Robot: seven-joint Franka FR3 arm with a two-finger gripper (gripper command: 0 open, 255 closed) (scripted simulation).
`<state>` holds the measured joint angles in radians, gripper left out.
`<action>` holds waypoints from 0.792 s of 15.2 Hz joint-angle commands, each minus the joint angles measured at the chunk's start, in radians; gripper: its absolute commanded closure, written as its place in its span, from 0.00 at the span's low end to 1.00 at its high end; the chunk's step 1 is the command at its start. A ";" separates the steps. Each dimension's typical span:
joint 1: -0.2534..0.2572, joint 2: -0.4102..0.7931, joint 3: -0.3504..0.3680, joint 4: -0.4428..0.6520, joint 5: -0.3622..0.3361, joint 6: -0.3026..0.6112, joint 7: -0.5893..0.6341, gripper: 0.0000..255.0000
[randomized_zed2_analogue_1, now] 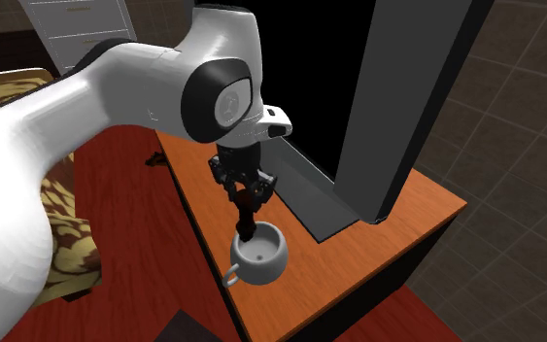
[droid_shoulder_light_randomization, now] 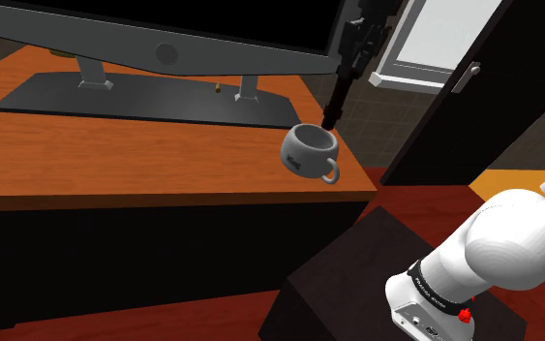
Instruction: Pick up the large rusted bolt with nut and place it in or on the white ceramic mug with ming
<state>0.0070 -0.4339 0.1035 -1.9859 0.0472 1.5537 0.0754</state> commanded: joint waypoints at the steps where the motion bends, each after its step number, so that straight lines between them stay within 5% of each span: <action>1: 0.001 -0.006 0.002 -0.034 0.001 0.028 0.001 1.00; 12: 0.003 -0.023 0.004 -0.143 0.004 0.120 -0.001 1.00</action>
<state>0.0095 -0.4574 0.1070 -2.1270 0.0510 1.6735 0.0743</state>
